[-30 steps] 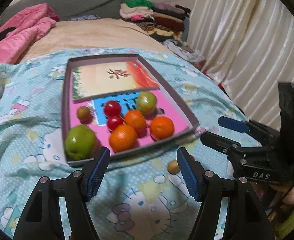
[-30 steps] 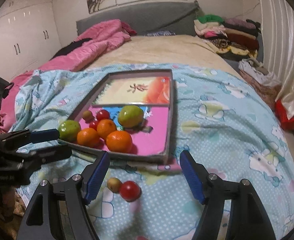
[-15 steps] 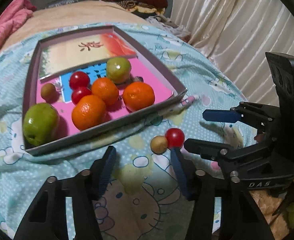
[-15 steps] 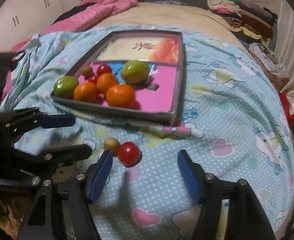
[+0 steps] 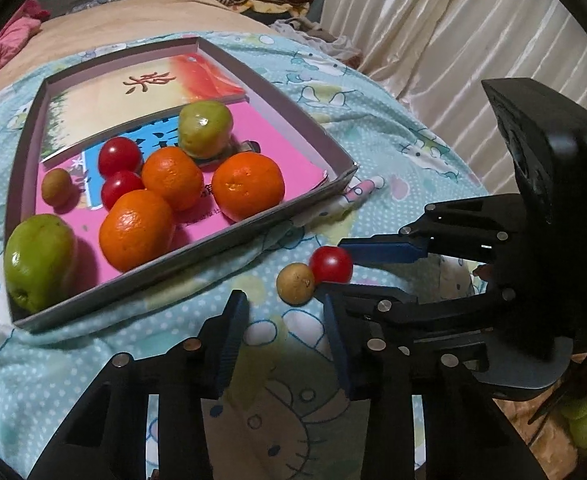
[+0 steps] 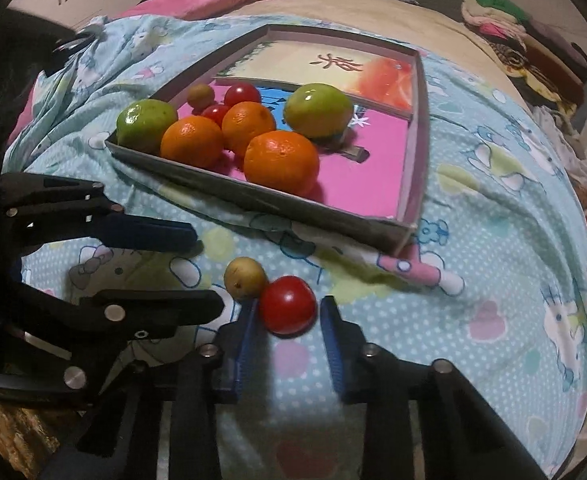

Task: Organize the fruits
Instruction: 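Grasp the red tomato with the right tool while the left tool grasps the brown fruit, then carry the tomato with the right tool while the left tool carries the brown fruit into the box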

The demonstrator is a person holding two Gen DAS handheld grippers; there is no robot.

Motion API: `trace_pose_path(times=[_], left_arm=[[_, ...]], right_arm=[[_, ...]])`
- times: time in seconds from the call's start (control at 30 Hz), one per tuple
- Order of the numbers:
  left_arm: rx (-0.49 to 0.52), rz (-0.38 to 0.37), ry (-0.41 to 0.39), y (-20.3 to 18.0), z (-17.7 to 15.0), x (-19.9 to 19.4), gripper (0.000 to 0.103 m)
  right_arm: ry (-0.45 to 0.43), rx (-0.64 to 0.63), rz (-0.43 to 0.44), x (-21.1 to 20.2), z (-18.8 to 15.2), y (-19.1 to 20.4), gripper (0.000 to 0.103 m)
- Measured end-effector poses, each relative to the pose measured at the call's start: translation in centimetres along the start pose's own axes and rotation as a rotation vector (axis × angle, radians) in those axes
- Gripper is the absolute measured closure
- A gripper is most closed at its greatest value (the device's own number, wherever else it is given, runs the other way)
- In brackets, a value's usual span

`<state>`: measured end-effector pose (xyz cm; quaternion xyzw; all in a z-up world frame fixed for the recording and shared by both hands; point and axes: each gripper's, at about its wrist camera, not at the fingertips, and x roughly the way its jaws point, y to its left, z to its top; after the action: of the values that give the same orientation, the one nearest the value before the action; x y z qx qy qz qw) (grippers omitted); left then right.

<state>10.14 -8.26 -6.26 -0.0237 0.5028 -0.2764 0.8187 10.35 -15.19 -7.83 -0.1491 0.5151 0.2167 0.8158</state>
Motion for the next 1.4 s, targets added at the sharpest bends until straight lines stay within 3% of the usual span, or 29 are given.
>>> trace_pose_path(times=[0.47,0.67,0.8,0.97,1.2,1.4], left_arm=[[0.064,-0.006,0.026,-1.3,0.4,2.1,0.067],[0.13,0.053,0.031,-2.4,0.5,3.2,0.079],[0.101,0.034,0.029,-1.8,0.6,2.7,0.08],[0.072,0.041,-0.026,-1.0,0.7,0.3,0.08],[-0.025,0.075,-0.154,1.3,0.2,-5.4,0.08],[-0.112,0.109,-0.265,4.0,0.7,-8.7,0.08]], right_arm=[[-0.038,0.11,0.018,-0.9,0.3,-3.2,0.073],[-0.042,0.145,0.036,-0.8,0.3,-3.9,0.073],[-0.044,0.16,0.051,-0.5,0.4,-4.2,0.073],[-0.072,0.168,0.083,-1.1,0.3,-4.3,0.073],[-0.21,0.119,0.155,-4.0,0.3,-3.3,0.073],[-0.289,0.118,0.164,-5.5,0.7,-3.0,0.073]])
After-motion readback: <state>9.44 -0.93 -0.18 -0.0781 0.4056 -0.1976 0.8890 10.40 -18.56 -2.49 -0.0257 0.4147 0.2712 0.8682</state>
